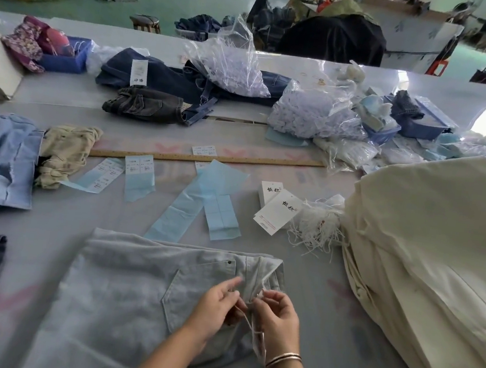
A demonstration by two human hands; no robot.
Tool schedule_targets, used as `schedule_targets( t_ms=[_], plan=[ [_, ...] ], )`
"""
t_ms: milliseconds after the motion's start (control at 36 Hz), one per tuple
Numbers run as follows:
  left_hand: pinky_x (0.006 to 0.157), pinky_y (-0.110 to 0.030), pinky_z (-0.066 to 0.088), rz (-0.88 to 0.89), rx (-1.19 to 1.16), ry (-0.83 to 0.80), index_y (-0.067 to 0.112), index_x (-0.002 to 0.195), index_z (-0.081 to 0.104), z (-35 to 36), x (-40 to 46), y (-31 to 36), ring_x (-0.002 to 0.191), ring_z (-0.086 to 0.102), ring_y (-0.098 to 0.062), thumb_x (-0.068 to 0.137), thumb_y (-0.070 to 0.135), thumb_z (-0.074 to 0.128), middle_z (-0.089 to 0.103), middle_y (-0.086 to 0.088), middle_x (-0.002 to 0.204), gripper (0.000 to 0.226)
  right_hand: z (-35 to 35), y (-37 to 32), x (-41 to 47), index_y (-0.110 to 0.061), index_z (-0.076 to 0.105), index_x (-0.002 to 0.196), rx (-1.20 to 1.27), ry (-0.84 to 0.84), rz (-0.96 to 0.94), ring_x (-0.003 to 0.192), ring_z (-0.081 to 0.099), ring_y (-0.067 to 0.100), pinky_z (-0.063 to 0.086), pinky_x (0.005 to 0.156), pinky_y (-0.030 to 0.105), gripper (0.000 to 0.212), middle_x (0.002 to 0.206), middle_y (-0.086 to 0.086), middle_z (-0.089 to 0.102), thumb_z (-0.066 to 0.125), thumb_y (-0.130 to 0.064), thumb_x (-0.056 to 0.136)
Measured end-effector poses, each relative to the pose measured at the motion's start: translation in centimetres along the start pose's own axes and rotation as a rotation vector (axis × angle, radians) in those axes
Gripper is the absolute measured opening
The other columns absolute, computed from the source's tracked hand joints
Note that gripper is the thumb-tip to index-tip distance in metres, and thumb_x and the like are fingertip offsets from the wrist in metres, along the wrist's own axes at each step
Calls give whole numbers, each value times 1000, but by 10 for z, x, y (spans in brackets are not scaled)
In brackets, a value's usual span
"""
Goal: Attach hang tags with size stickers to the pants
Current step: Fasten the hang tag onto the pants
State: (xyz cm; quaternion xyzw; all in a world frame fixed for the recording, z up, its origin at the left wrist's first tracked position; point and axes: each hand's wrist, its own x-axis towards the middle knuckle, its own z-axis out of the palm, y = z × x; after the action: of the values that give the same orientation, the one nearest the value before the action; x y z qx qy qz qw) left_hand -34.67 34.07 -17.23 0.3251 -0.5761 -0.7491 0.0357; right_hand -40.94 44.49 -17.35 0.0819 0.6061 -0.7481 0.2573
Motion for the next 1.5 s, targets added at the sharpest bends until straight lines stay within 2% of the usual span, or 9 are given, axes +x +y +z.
schedule_targets(
  t_ms=[111, 444, 639, 778, 972, 1111, 1278, 1361, 1500],
  plan=[
    [59, -22, 48, -42, 1, 57, 8, 115, 55, 0, -3, 1, 63, 58, -14, 99, 3, 44, 66, -5, 73, 20, 3, -4, -3, -6, 47, 77, -79, -21, -79, 49, 60, 13, 48, 46, 19, 29, 60, 10, 61, 58, 21, 79],
    [56, -24, 56, -260, -322, -59, 1, 107, 58, 3, -16, -4, 65, 65, -21, 95, -13, 32, 68, -15, 78, 31, 10, 2, -4, -6, 54, 80, 97, 88, 33, 45, 58, 13, 46, 41, 19, 22, 66, 11, 59, 61, 14, 80],
    [64, -22, 54, -69, -93, 46, 9, 99, 64, 5, -12, -4, 69, 64, -12, 96, -3, 45, 69, -8, 83, 22, 6, 2, 1, -8, 55, 80, -64, 56, 12, 55, 55, 21, 47, 53, 25, 24, 64, 12, 60, 62, 15, 79],
    [84, -19, 51, 169, 351, 62, 22, 93, 72, 4, 0, 3, 89, 66, -8, 89, 14, 64, 72, 4, 91, 12, 3, 1, 0, -9, 54, 84, -211, -3, -45, 39, 47, 2, 36, 37, 14, 24, 57, 4, 57, 59, 14, 81],
    [61, -11, 44, 208, 522, 121, 26, 74, 69, 9, 12, 6, 62, 57, 3, 83, 26, 72, 65, 13, 65, 9, -3, -4, 4, -11, 55, 89, -349, -66, -46, 44, 45, 9, 36, 40, 17, 31, 61, 7, 57, 48, 18, 80],
    [58, -12, 42, 137, 468, 186, 22, 72, 64, 6, 19, -1, 62, 55, -4, 87, 24, 68, 63, 11, 66, 15, -13, -14, 5, -10, 55, 99, -413, -230, 24, 50, 54, 13, 48, 47, 20, 37, 68, 11, 57, 40, 21, 85],
    [62, -28, 51, 21, 377, 162, 17, 76, 63, 4, 23, -12, 64, 60, -14, 89, 21, 65, 68, -3, 74, 14, -42, -16, 4, -15, 57, 108, -766, -343, -63, 83, 66, 19, 52, 79, 26, 32, 90, 10, 69, 53, 9, 87],
    [70, -25, 51, -3, 423, 77, 21, 74, 61, 11, 22, -15, 68, 63, -12, 89, 19, 65, 70, -1, 77, 15, -50, -15, 2, -31, 56, 104, -1005, -370, -209, 93, 67, 6, 48, 79, 12, 28, 96, -5, 71, 61, -8, 89],
    [65, -24, 52, -52, 360, 23, 18, 75, 60, 25, 18, -21, 61, 63, -11, 90, 18, 63, 68, 0, 71, 16, -64, -13, 1, -21, 62, 114, -1323, -372, -504, 90, 66, 16, 48, 73, 21, 36, 100, -5, 70, 60, -2, 84]
  ],
)
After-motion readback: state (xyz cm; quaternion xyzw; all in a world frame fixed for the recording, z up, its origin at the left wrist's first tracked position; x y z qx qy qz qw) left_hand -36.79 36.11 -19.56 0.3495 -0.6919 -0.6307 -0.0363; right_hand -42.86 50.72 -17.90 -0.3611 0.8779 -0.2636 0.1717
